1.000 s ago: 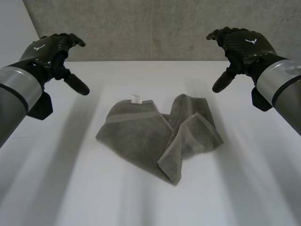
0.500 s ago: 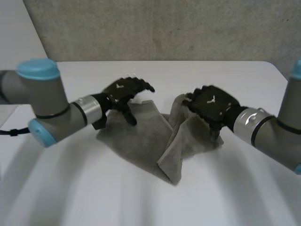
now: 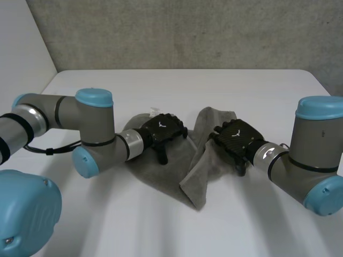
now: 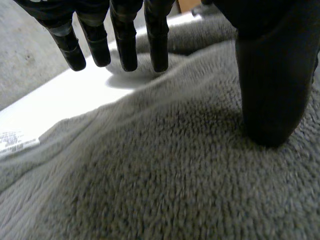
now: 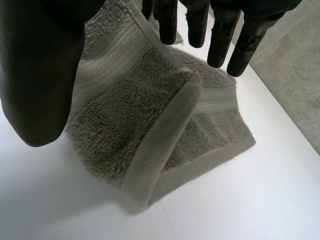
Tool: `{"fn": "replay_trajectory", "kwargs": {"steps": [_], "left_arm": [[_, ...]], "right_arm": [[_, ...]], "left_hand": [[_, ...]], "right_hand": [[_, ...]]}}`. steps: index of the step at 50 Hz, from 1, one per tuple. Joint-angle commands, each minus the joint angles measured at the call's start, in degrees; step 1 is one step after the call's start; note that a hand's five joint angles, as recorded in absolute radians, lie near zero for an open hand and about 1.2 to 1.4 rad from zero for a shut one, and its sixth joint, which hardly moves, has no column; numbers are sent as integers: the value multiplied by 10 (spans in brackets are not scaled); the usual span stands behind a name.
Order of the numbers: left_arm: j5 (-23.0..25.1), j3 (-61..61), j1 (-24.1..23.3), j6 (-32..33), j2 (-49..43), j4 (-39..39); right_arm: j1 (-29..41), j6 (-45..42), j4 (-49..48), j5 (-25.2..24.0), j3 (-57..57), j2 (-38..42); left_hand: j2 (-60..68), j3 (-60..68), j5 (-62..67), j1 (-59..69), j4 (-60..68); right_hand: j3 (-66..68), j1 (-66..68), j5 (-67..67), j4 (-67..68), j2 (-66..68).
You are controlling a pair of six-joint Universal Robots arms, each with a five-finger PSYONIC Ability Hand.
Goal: Fold the towel.
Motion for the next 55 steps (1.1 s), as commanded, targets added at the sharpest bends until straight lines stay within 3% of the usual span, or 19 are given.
{"fn": "replay_trajectory", "kwargs": {"steps": [1,30,38,45,47,49,50,52,53,55], "left_arm": [[-31,7,-8,61,-9,-32],[-15,6,-44,64,17,-21],[-14,8,-44,65,14,-39],[-22,11,-40,64,14,-42],[-24,11,-39,64,14,-42],[-25,9,-38,64,15,-44],[-25,9,-38,64,15,-44],[-27,7,-38,64,17,-45],[-30,4,-38,64,22,-45],[-36,0,-38,65,27,-45]], "right_arm": [[8,-1,-1,-1,7,1],[16,-1,-2,-2,19,2],[14,-1,-2,-2,19,3],[14,-1,-2,-7,21,3],[14,-1,-2,-8,24,2],[14,-4,-2,-8,29,-1],[14,-4,-2,-8,29,-1],[14,-4,-2,-8,34,-6],[14,-4,-2,-8,34,-6],[14,-2,-1,-8,34,-16]], "left_hand": [[10,-27,5,9,-31],[-45,-27,-51,-46,-31],[-2,-27,-7,-2,-31],[131,-27,126,131,-31],[160,-27,155,159,-31],[233,-27,228,233,-31],[234,-27,229,233,-31],[306,-27,301,306,-31],[358,-27,352,357,-31],[392,-27,387,391,-31]], "right_hand": [[-26,-29,-34,-43,-35],[-26,-29,-34,-43,-35],[-26,-29,-34,-43,-35],[-26,-29,-34,-43,-35],[-26,17,13,-43,11],[-26,213,208,-43,207],[-26,214,209,-43,208],[-26,408,403,-43,402],[-26,409,404,-43,403],[-26,605,600,-43,599]]}}
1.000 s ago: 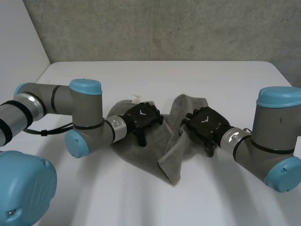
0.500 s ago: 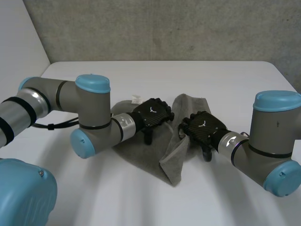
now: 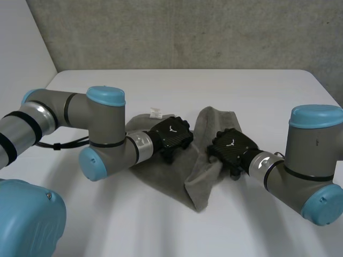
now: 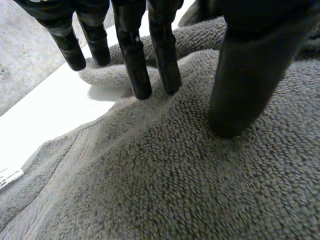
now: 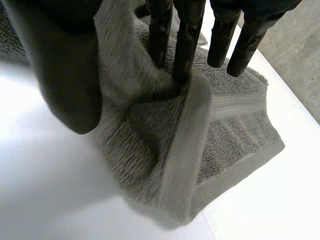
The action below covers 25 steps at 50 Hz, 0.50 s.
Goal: Fold the towel.
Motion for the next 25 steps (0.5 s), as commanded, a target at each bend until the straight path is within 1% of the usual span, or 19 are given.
{"fn": "replay_trajectory", "kwargs": {"steps": [1,2,4,8,10,11,12,13,15,16,18,19,20,22,23,24,25], "left_arm": [[-18,-13,0,1,22,1],[-18,-13,0,1,22,1],[-35,-27,0,1,40,4],[-45,-45,0,4,49,4],[-49,-63,0,39,57,-1],[-49,-63,0,40,57,-1],[-53,-75,0,69,64,-6],[-53,-76,0,69,64,-6],[-76,-113,5,131,86,-36],[-76,-113,5,131,86,-36],[-105,-151,10,190,105,-75],[-105,-151,10,190,106,-75],[-116,-168,14,208,113,-92],[-118,-180,21,217,121,-103],[-117,-184,26,217,127,-99],[-117,-184,26,217,128,-99],[-116,-182,26,210,129,-85]], "right_arm": [[0,1,1,-1,7,-16],[-2,1,1,-1,9,-26],[-2,1,2,-2,9,-37],[-6,2,6,-8,12,-73],[-7,2,6,-11,16,-86],[-8,2,6,-12,18,-96],[-8,2,6,-12,18,-96],[-9,2,7,-14,21,-105],[-9,2,8,-15,22,-111],[-9,2,8,-16,22,-114],[-9,1,8,-16,22,-114],[-9,-2,9,-16,21,-114],[-9,-2,9,-16,21,-114],[-8,-4,9,-16,18,-113],[-8,-4,9,-16,18,-113],[-7,-4,9,-16,17,-112],[-7,-4,9,-15,17,-111]], "left_hand": [[132,-27,137,140,-31],[133,-27,137,140,-31],[146,-27,151,153,-31],[155,-27,159,162,-31],[218,-27,223,225,-31],[219,-27,223,226,-31],[239,-27,243,246,-31],[239,-27,243,246,-31],[240,-27,245,248,-31],[240,-27,245,248,-31],[239,-27,243,246,-31],[239,-27,243,246,-31],[235,-27,240,243,-31],[219,-27,223,226,-31],[170,-27,175,177,-31],[170,-27,174,177,-31],[102,-27,106,109,-31]], "right_hand": [[-26,362,356,-43,358],[-26,403,398,-43,400],[-26,409,403,-43,405],[-26,427,421,-43,423],[-26,427,421,-43,423],[-26,427,421,-43,423],[-26,427,421,-43,423],[-26,427,421,-43,423],[-26,427,421,-43,423],[-26,427,421,-43,423],[-26,427,421,-43,423],[-26,427,421,-43,423],[-26,427,421,-43,423],[-26,427,421,-43,423],[-26,427,421,-43,423],[-26,427,421,-43,423],[-26,427,421,-43,423]]}}
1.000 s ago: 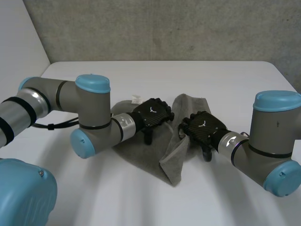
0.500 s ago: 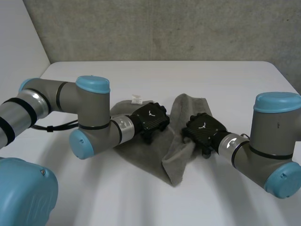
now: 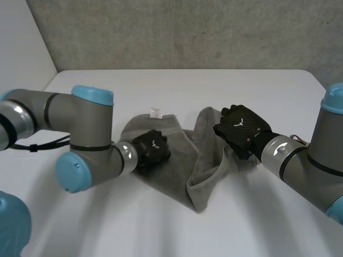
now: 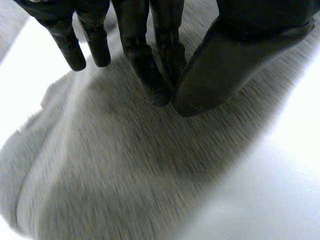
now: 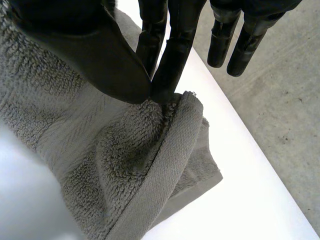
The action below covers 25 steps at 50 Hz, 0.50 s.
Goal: Fold the towel.
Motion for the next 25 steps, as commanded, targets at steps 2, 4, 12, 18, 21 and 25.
{"fn": "replay_trajectory", "kwargs": {"steps": [2,4,12,18,21,25], "left_arm": [[-13,-24,8,1,26,38],[-15,-18,5,-17,29,72],[5,64,-19,-95,-1,156],[48,168,-29,-95,-69,79],[54,207,-29,-95,-89,52],[54,218,-30,-95,-91,37]], "right_arm": [[2,-2,0,0,-4,6],[2,-1,0,0,-2,9],[1,-2,0,2,2,16],[1,-1,0,1,1,25],[1,-1,0,1,2,26],[1,-2,0,1,1,30]], "left_hand": [[-332,-27,-334,-319,-31],[-405,-27,-407,-391,-31],[-606,-27,-608,-593,-31],[-606,-27,-608,-593,-31],[-606,-27,-608,-593,-31],[-606,-27,-608,-593,-31]], "right_hand": [[-26,65,38,-43,58],[-26,65,38,-43,58],[-26,42,15,-43,36],[-26,29,1,-43,22],[-26,23,-4,-43,17],[-26,18,-9,-43,12]]}}
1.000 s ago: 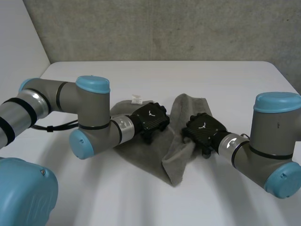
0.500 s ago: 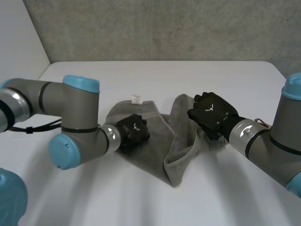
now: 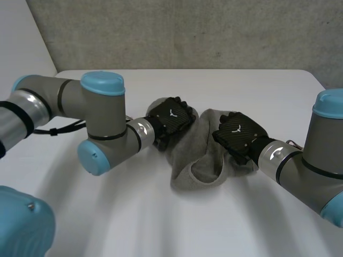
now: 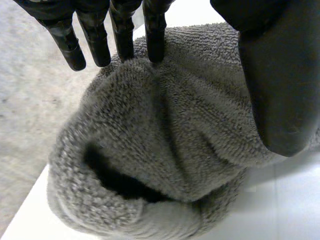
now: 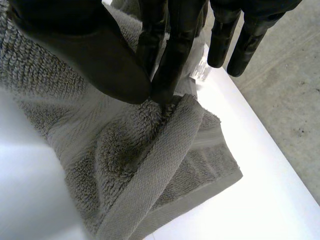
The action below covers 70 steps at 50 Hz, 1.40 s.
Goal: Fold the towel.
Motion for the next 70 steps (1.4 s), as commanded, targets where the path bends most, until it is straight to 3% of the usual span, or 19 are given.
{"fn": "replay_trajectory", "kwargs": {"steps": [1,7,14,22,25,33,43,52,54,55,57,58,59,66,70], "left_arm": [[8,43,-1,7,-20,-52],[7,-11,1,21,19,-58],[-1,-118,13,62,85,-58],[4,-176,58,55,170,-51],[4,-170,60,42,174,-40],[1,-165,59,-59,168,98],[0,-130,51,-64,78,116],[-1,-97,50,-64,10,115],[-2,-97,47,-63,5,116],[-2,-97,47,-63,5,116],[-12,-102,43,-63,9,115],[-12,-103,43,-63,9,115],[-22,-109,42,-62,15,115],[-104,-221,33,-61,149,105],[-123,-290,32,-62,210,94]], "right_arm": [[-1,-1,0,-1,0,8],[-1,-1,0,-4,-1,17],[-1,-1,0,-3,-2,21],[4,-1,0,-2,-1,20],[4,-1,0,-2,-1,21],[5,-1,0,-1,1,23],[4,-2,0,-3,1,25],[1,-2,0,-4,0,29],[1,-2,0,-3,0,33],[1,-2,0,-3,0,33],[2,-2,0,-2,0,34],[2,-2,0,-2,0,34],[2,-2,0,-2,-1,34],[3,-1,0,0,-2,34],[4,0,1,0,-1,33]], "left_hand": [[-31,-27,-26,-37,-31],[34,-27,40,28,-31],[22,-27,28,17,-31],[26,-27,32,20,-31],[24,-27,30,18,-31],[12,-27,18,7,-31],[26,-27,32,20,-31],[239,-27,245,234,-31],[373,-27,379,368,-31],[374,-27,380,368,-31],[570,-27,576,564,-31],[571,-27,577,565,-31],[652,-27,658,647,-31],[665,-27,671,659,-31],[665,-27,671,659,-31]], "right_hand": [[-26,18,-8,-43,12],[-26,23,-2,-43,17],[-26,22,-4,-43,15],[-26,18,-8,-43,12],[-26,18,-8,-43,12],[-26,10,-16,-43,4],[-26,5,-21,-43,-1],[-26,3,-23,-43,-3],[-26,2,-24,-43,-5],[-26,2,-24,-43,-5],[-26,3,-23,-43,-3],[-26,3,-23,-43,-3],[-26,3,-23,-43,-3],[-26,5,-21,-43,-1],[-26,7,-19,-43,0]]}}
